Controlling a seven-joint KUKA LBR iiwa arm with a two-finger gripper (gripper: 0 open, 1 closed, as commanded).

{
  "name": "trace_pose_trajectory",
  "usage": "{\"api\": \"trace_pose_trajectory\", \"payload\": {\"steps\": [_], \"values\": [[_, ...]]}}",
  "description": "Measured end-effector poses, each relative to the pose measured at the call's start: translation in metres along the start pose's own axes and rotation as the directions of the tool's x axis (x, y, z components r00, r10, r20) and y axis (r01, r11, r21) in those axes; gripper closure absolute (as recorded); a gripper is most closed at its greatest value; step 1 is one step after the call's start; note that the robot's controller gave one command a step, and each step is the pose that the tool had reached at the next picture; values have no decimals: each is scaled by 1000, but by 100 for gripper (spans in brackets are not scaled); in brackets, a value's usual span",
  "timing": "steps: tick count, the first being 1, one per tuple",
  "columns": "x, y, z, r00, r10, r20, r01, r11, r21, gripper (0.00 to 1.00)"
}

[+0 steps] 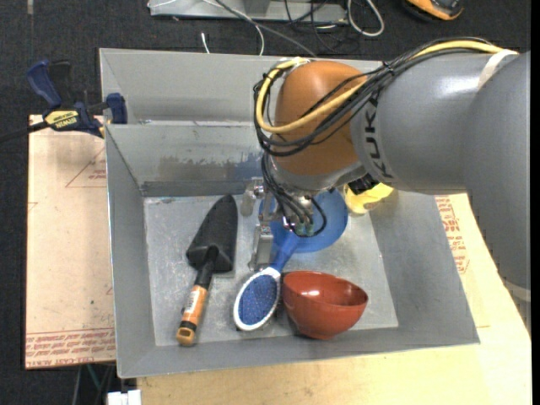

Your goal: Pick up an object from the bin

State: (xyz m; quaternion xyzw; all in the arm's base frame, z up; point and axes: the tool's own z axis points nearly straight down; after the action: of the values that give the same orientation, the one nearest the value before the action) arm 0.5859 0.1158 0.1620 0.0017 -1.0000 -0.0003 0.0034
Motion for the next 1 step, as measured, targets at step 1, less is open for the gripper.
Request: {"api": "trace_pose_trajectory", "payload": {"steps": [1], "values": [[-2, -1, -5, 1000, 4, 8, -4, 1000, -1, 0]]}}
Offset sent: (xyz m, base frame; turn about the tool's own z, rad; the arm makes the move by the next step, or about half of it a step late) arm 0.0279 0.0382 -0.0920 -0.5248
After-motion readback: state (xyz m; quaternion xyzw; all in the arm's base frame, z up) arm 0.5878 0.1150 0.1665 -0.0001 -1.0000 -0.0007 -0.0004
